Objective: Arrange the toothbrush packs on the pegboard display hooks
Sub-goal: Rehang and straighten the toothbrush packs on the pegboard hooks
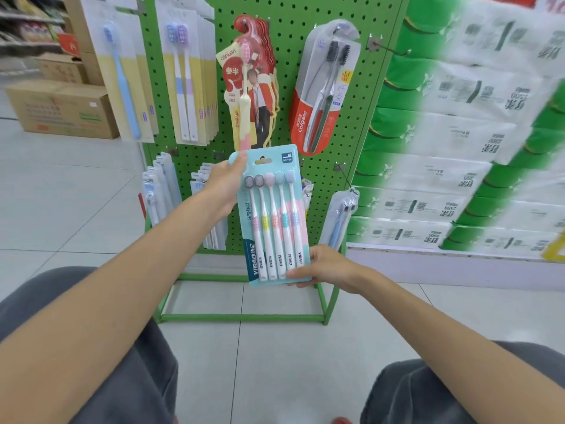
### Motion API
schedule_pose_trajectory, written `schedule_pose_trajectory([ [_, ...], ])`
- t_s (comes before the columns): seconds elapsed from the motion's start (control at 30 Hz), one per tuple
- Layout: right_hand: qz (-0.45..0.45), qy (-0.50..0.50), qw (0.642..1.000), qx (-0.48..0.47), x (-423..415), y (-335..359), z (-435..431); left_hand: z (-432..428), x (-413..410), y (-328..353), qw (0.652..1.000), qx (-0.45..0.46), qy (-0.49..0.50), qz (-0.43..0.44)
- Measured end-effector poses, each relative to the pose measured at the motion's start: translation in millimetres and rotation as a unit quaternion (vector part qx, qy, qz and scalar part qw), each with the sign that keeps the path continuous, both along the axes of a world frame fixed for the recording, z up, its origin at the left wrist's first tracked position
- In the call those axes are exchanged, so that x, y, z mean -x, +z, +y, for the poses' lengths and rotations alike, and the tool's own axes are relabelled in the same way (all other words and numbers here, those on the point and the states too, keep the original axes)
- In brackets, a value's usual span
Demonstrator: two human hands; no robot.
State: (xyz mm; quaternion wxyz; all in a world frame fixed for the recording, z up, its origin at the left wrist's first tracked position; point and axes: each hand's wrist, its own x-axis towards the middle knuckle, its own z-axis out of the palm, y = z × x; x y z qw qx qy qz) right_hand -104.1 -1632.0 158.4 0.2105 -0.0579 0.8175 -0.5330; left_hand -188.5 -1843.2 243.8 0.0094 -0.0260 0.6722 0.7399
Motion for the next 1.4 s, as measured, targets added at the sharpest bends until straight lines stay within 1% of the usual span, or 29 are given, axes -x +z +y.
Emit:
schedule_pose_trajectory([
  [0.07,0.039,-0.007,0.999,-0.009,-6,0,-2,0,-1,1,0.998,0.05,-0.033,-0.001],
  [0.17,0.147,-0.066,0.985,-0.064,-13,-1,-5,1,8,-2,0.992,0.097,-0.076,0.023],
  [0.27,0.254,-0.146,0.952,-0.09,-17,2,-7,11,-16,14,0.98,0.142,-0.119,0.07],
  [0.33,0.334,-0.132,0.917,-0.174,-18,6,-8,18,-26,17,0.972,0.158,-0.147,0.096],
  [0.37,0.372,-0.106,0.895,-0.221,-19,7,-9,20,-28,16,0.971,0.151,-0.155,0.098],
  [0.4,0.404,-0.079,0.878,-0.245,-20,7,-11,21,-31,16,0.974,0.13,-0.162,0.09],
  [0.43,0.419,-0.059,0.871,-0.251,-20,7,-12,20,-33,17,0.978,0.095,-0.169,0.076],
  [0.47,0.422,-0.047,0.87,-0.249,-20,5,-13,21,-33,18,0.981,0.056,-0.174,0.064],
  [0.53,0.406,-0.026,0.879,-0.249,-16,4,-15,20,-29,17,0.984,0.0,-0.165,0.064],
  [0.67,0.326,-0.013,0.921,-0.211,-13,9,-21,20,-23,9,0.989,-0.037,-0.136,0.05],
  [0.7,0.312,-0.02,0.931,-0.187,-13,11,-23,20,-23,8,0.988,-0.048,-0.139,0.051],
  [0.77,0.303,-0.049,0.946,-0.108,-11,14,-26,18,-22,7,0.985,-0.075,-0.15,0.046],
  [0.83,0.294,-0.107,0.949,-0.039,-7,17,-26,17,-21,5,0.981,-0.111,-0.157,0.038],
  [0.9,0.271,-0.147,0.951,-0.004,-5,21,-25,17,-22,4,0.976,-0.142,-0.162,0.033],
  [0.97,0.238,-0.132,0.961,0.045,-3,25,-23,17,-23,3,0.972,-0.158,-0.171,0.02],
  [1.03,0.217,-0.1,0.968,0.077,0,26,-22,17,-23,0,0.971,-0.162,-0.175,0.002],
  [1.13,0.182,-0.093,0.974,0.094,4,29,-23,19,-22,-7,0.972,-0.142,-0.187,-0.026],
  [1.23,0.093,-0.101,0.98,0.143,12,34,-20,20,-22,-11,0.97,-0.115,-0.208,-0.045],
  [1.3,0.039,-0.118,0.976,0.18,18,41,-16,20,-23,-12,0.969,-0.101,-0.219,-0.058],
  [1.4,0.02,-0.169,0.958,0.231,23,55,-8,19,-23,-15,0.965,-0.093,-0.231,-0.076],
])
